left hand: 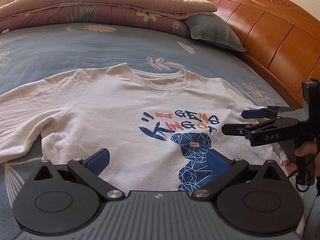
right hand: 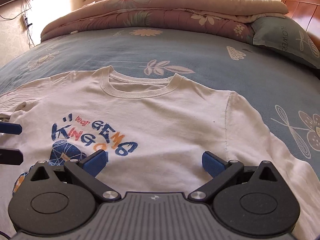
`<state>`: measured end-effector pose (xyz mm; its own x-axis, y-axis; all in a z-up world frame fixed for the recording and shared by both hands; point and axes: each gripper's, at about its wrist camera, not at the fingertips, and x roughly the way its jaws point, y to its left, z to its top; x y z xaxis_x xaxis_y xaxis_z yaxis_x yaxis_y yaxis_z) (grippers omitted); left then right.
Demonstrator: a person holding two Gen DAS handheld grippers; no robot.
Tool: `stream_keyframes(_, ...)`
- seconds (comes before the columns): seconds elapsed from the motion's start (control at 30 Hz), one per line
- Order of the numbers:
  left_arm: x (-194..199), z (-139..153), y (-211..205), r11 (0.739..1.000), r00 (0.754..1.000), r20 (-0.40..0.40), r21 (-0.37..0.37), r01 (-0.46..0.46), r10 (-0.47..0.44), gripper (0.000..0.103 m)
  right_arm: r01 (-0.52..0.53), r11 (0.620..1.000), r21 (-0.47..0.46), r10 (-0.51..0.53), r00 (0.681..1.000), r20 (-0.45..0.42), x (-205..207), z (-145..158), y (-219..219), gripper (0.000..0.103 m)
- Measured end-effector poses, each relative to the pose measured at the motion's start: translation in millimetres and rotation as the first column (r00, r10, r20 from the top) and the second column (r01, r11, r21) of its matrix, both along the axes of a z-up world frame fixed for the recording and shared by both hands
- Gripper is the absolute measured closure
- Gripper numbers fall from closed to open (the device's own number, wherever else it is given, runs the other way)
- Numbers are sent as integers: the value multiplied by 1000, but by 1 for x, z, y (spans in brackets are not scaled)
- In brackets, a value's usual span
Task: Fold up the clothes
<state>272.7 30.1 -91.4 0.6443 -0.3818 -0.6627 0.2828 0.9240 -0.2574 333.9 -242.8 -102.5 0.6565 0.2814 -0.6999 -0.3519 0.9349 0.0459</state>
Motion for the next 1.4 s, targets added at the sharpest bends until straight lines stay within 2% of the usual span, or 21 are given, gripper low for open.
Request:
stream_keyframes(0.1, -4, -2, -8, 999, 999, -5, -19, 32, -32, 1, 27, 999, 23, -27, 1000, 12, -37, 10, -27, 0)
stream_keyframes(0.23, -9, -9, -19, 990, 994, -42, -104, 97, -102, 1, 121, 992, 26, -121, 993, 3, -76, 17, -75, 0)
stream_keyframes(0.4, -22, -10, -40, 965, 977, -30, -165, 205, -212, 1, 283, 956, 76, -285, 959, 7, -104, 26, -142, 0)
stream_keyframes(0.47, -27, -11, -49, 954, 966, -17, -159, 254, -260, 1, 331, 936, 117, -333, 943, 3, -106, 28, -166, 0)
stream_keyframes(0.53, -30, -13, -55, 953, 960, 2, -120, 277, -279, 1, 351, 925, 148, -355, 935, 6, -103, 30, -181, 0)
stream_keyframes(0.63, -32, -15, -58, 951, 956, 17, -97, 294, -294, 1, 349, 914, 207, -356, 934, 0, -89, 32, -197, 0)
stream_keyframes(0.73, -32, -16, -57, 949, 953, 24, -93, 302, -301, 1, 318, 905, 284, -327, 945, -16, -67, 34, -202, 0)
stream_keyframes(0.93, -32, -17, -56, 944, 948, 38, -86, 319, -317, 1, 226, 885, 407, -205, 974, -95, -18, 23, -176, 0)
stream_keyframes(1.0, -32, -18, -56, 942, 946, 43, -83, 325, -322, 1, 227, 884, 408, -188, 973, -133, -3, 12, -171, 0)
stream_keyframes(1.07, -33, -18, -57, 941, 943, 49, -74, 332, -329, 1, 291, 892, 346, -243, 954, -175, 13, -6, -172, 0)
stream_keyframes(1.1, -33, -18, -57, 940, 943, 50, -73, 332, -329, 1, 310, 896, 317, -269, 949, -166, 15, -12, -175, 0)
stream_keyframes(1.23, -33, -19, -57, 940, 942, 54, -68, 335, -332, 1, 393, 840, 374, -370, 919, -136, 17, -10, -195, 0)
stream_keyframes(1.33, -34, -19, -57, 940, 942, 54, -67, 334, -330, 1, 382, 830, 405, -372, 922, -107, 5, 6, -186, 0)
stream_keyframes(1.4, -34, -19, -57, 941, 943, 55, -66, 333, -330, 1, 293, 839, 459, -292, 953, -76, -7, 17, -172, 0)
